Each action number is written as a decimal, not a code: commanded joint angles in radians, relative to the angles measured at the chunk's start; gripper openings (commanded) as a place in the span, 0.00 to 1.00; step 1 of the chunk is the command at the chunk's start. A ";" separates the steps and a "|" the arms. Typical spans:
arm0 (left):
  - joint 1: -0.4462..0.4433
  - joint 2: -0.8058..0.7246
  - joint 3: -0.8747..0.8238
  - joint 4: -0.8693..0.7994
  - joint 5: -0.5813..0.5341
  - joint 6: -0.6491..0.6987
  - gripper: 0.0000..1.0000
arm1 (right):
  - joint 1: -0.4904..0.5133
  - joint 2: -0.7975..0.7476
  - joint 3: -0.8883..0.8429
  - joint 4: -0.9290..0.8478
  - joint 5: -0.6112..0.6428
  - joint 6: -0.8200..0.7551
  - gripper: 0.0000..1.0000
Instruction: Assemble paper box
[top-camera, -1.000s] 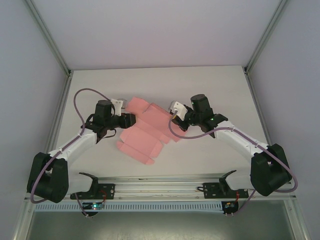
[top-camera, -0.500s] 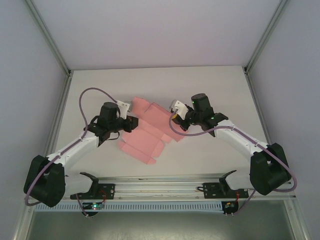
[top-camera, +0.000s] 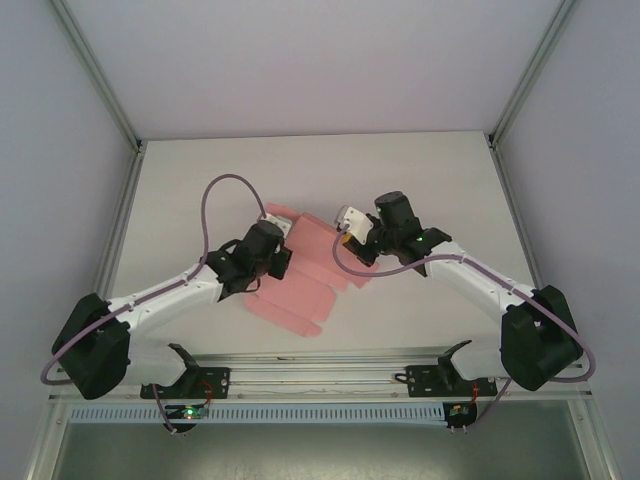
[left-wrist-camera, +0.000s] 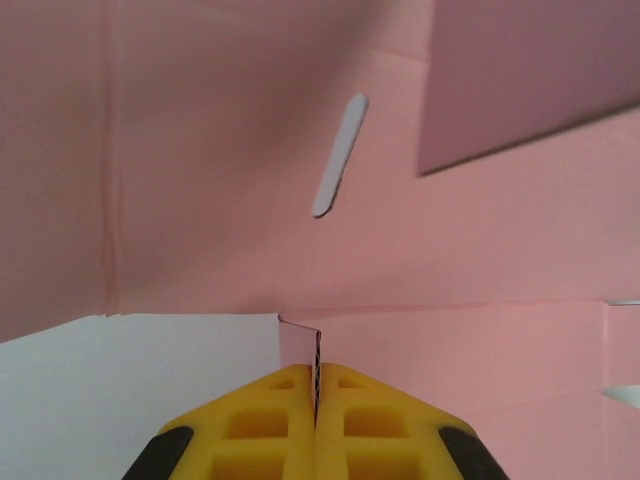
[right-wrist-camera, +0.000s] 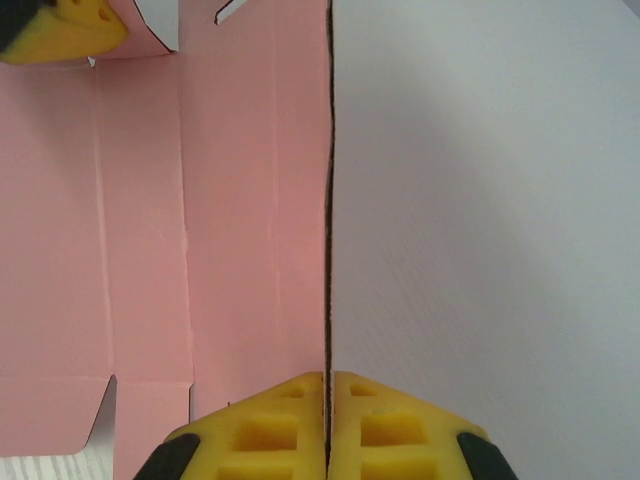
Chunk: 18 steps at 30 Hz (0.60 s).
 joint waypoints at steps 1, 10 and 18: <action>-0.097 0.040 0.087 0.028 -0.150 -0.047 0.00 | 0.043 -0.002 0.035 0.028 -0.013 -0.005 0.00; -0.222 0.260 0.247 -0.077 -0.356 -0.133 0.00 | 0.072 -0.008 0.034 0.026 0.003 -0.001 0.00; -0.242 0.323 0.272 -0.060 -0.365 -0.243 0.00 | 0.074 -0.006 0.015 0.040 0.016 -0.013 0.00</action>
